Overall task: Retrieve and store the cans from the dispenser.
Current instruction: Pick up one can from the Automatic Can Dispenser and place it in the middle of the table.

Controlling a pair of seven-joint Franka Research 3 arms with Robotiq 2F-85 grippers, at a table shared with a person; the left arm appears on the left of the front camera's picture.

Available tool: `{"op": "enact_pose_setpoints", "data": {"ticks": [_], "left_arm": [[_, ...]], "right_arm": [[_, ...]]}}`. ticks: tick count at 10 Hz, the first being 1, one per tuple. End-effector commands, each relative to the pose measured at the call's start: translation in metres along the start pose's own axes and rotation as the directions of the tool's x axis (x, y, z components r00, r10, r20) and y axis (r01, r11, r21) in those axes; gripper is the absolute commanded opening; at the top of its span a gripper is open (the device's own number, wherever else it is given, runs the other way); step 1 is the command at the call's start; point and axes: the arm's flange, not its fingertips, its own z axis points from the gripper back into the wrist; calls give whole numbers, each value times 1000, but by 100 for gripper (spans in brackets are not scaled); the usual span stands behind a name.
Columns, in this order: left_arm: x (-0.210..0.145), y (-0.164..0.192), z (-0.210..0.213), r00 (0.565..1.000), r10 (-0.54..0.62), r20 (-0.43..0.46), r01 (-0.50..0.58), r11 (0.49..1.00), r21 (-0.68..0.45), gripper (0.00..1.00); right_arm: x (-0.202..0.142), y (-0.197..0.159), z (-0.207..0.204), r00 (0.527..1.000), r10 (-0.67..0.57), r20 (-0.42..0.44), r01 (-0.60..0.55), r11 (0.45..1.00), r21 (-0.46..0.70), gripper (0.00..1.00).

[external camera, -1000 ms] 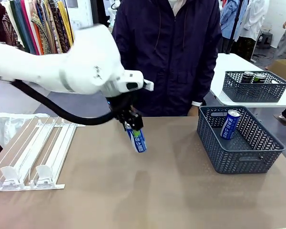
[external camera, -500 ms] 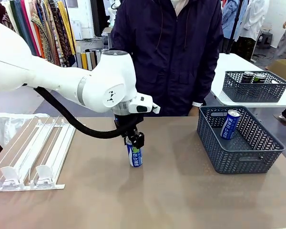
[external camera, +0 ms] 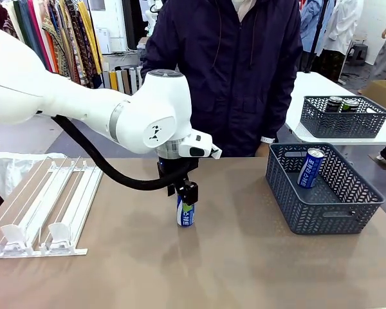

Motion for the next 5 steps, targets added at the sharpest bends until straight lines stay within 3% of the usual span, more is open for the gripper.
{"op": "enact_pose_setpoints", "data": {"ticks": [1, 3, 5], "left_arm": [[1, 0, 6, 1000, 17, 6, -17, 1000, 22, 100], [0, 4, 22, 998, 41, 49, -43, 998, 49, 100], [-23, 12, 74, 991, 107, 83, -108, 994, 8, 100]], "right_arm": [[1, 1, 1, 1000, 18, 4, -18, 1000, 13, 100], [1, 1, 1, 1000, 18, 4, -18, 1000, 13, 100], [1, 1, 1, 1000, 18, 4, -18, 1000, 13, 100]]}}
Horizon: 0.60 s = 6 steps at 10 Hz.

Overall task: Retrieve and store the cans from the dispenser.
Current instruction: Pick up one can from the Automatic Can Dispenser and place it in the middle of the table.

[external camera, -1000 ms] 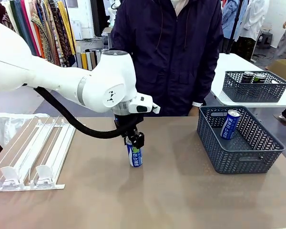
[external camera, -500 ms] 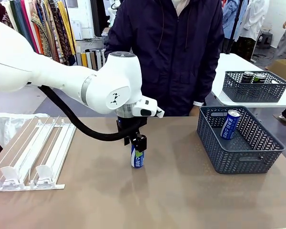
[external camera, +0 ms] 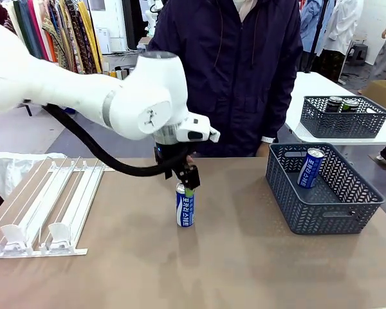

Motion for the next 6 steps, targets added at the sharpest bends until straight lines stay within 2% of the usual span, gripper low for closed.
{"op": "enact_pose_setpoints", "data": {"ticks": [1, 2, 3, 5, 6], "left_arm": [[-41, 19, 69, 995, 88, 48, -86, 996, -39, 100], [-73, 45, 109, 984, 154, 84, -145, 983, -111, 100], [-123, 83, 144, 960, 244, 136, -217, 958, -189, 100], [-224, 152, 173, 877, 448, 174, -372, 861, -346, 100], [-277, 172, 177, 831, 516, 206, -388, 805, -449, 100]], "right_arm": [[1, 1, 1, 1000, 18, 5, -18, 1000, 13, 100], [1, 1, 1, 1000, 18, 5, -18, 1000, 13, 100], [1, 1, 1, 1000, 18, 5, -18, 1000, 13, 100], [1, 1, 1, 1000, 18, 5, -18, 1000, 13, 100], [1, 1, 1, 1000, 18, 5, -18, 1000, 13, 100]]}}
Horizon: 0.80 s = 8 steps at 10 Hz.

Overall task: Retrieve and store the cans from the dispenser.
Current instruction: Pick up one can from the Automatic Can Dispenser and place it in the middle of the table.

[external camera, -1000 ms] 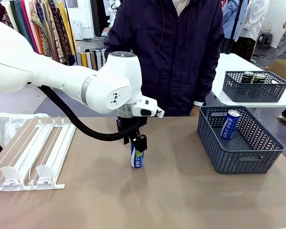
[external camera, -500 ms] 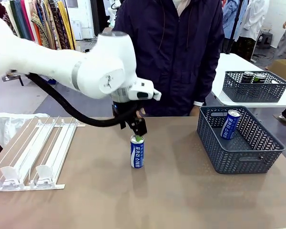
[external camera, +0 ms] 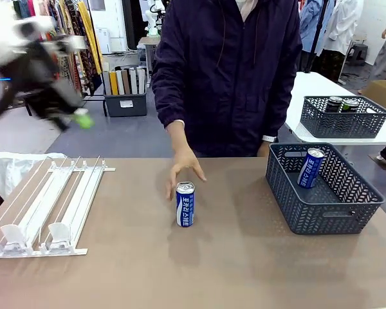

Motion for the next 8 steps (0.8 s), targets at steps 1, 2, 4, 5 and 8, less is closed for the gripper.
{"op": "enact_pose_setpoints", "data": {"ticks": [1, 2, 4, 5, 8], "left_arm": [[-68, 70, 16, 976, 182, 116, -161, 973, -168, 100], [-104, 101, 21, 952, 259, 162, -207, 937, -283, 100], [-170, 139, 4, 862, 439, 252, -307, 849, -430, 100], [-199, 151, -3, 797, 508, 326, -310, 808, -501, 100], [-211, 167, -1, 790, 549, 271, -373, 783, -498, 100]], "right_arm": [[1, 1, 0, 1000, 19, 4, -19, 1000, 13, 100], [1, 1, 0, 1000, 19, 4, -19, 1000, 13, 100], [1, 1, 0, 1000, 19, 4, -19, 1000, 13, 100], [1, 1, 0, 1000, 19, 4, -19, 1000, 13, 100], [1, 1, 0, 1000, 19, 4, -19, 1000, 13, 100]]}}
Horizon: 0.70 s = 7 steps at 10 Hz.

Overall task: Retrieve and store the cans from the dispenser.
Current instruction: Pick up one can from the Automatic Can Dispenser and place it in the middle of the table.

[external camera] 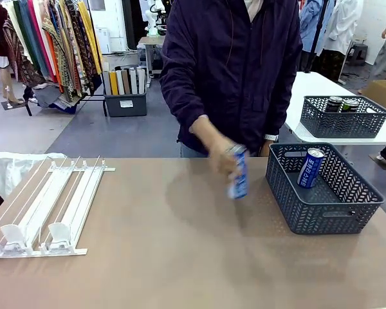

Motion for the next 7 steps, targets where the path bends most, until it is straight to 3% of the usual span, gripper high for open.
{"op": "enact_pose_setpoints", "data": {"ticks": [1, 7], "left_arm": [[10, -10, -4, 997, -36, -65, 38, 999, 25, 100], [10, -10, -4, 997, -36, -65, 38, 999, 25, 100]], "right_arm": [[1, 1, 0, 1000, 19, 4, -19, 1000, 13, 100], [1, 1, 0, 1000, 19, 4, -19, 1000, 13, 100]]}}
